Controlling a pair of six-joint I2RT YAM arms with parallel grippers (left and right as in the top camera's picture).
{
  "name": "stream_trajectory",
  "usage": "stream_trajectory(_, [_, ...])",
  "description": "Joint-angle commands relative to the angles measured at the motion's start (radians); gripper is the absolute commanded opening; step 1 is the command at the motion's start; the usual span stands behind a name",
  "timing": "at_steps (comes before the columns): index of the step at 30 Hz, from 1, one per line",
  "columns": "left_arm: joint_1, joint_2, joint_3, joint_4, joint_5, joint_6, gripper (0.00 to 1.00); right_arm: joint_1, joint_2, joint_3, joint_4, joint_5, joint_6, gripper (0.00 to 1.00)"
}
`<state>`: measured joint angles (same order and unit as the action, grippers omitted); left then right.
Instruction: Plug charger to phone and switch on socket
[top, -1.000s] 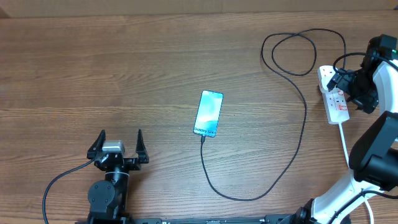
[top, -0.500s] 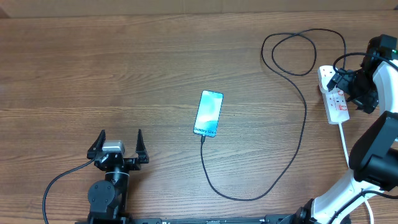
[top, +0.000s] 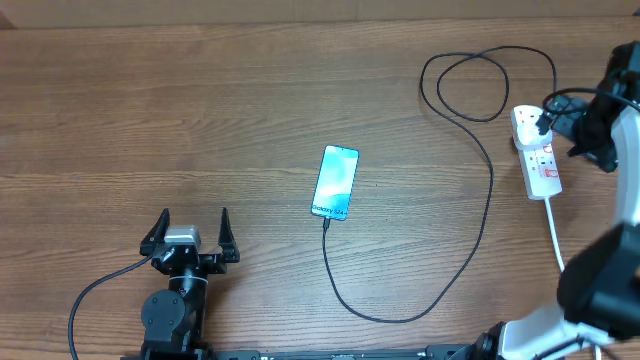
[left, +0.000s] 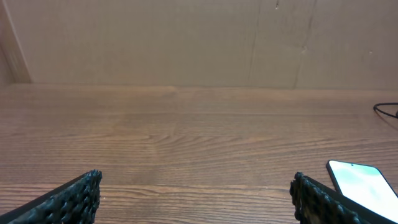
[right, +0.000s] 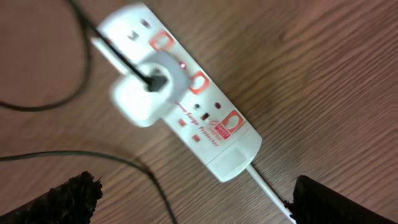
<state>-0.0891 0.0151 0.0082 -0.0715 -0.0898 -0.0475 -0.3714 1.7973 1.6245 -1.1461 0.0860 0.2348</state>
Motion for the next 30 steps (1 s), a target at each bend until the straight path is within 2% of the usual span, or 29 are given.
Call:
stream_trajectory(1, [0.008,-0.011,-0.003,0.001,0.010,0.026,0.99,0.006,-0.154,0.016,0.001,0.006,-0.001,1.00])
stream_trajectory(11, [0.008,-0.011,-0.003,0.000,0.009,0.026,1.00,0.006,-0.396,0.016,0.001,0.006,0.000,1.00])
stream_trajectory(24, [0.008,-0.011,-0.003,0.000,0.009,0.026,1.00,0.010,-0.435,-0.011,0.001,0.006,0.000,1.00])
stream_trajectory(30, [0.008,-0.011,-0.003,0.001,0.010,0.026,1.00,0.079,-0.457,-0.093,0.000,0.006,0.000,1.00])
